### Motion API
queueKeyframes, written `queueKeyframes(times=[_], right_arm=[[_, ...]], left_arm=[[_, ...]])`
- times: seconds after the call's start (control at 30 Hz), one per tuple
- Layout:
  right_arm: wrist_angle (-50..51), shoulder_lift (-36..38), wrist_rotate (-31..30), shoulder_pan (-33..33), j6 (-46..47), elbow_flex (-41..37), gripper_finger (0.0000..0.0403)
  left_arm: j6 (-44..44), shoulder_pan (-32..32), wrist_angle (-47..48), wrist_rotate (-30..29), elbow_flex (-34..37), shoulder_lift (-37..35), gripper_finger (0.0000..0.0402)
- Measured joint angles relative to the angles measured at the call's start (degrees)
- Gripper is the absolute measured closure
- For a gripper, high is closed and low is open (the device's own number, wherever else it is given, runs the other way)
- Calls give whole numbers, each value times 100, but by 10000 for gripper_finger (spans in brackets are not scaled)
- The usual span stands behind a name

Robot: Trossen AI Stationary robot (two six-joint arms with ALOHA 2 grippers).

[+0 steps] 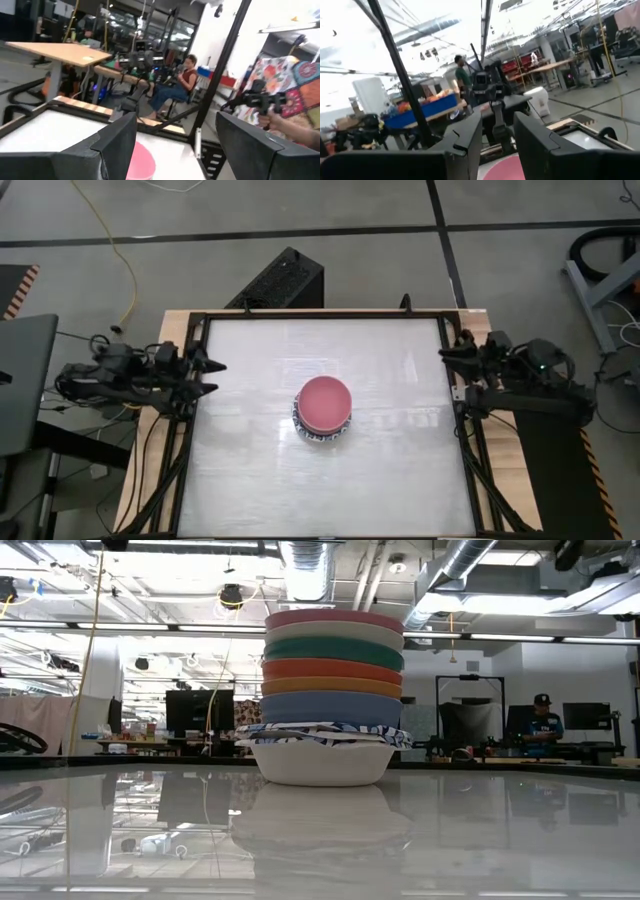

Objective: Nest bowls inside each other
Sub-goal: Return to Home Position

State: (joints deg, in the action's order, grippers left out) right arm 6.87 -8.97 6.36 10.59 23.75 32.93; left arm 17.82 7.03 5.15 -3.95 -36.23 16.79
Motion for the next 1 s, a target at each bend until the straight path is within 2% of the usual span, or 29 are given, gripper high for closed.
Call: queueKeyframes(times=[0.17, 0.4, 0.63, 1.0], right_arm=[[-24, 475, -129, 0, -3, -361, 268], [-66, 878, -186, 0, -17, -831, 268], [-398, 874, -244, 0, -6, -1326, 268], [-1547, 867, -192, -211, -422, -2440, 268]], left_arm=[[162, 0, -563, 69, 712, -694, 141], [355, 0, -629, 45, 1399, -1687, 141], [444, 0, -418, 118, 1545, -1580, 141], [244, 0, 90, 174, 1598, -1662, 141]])
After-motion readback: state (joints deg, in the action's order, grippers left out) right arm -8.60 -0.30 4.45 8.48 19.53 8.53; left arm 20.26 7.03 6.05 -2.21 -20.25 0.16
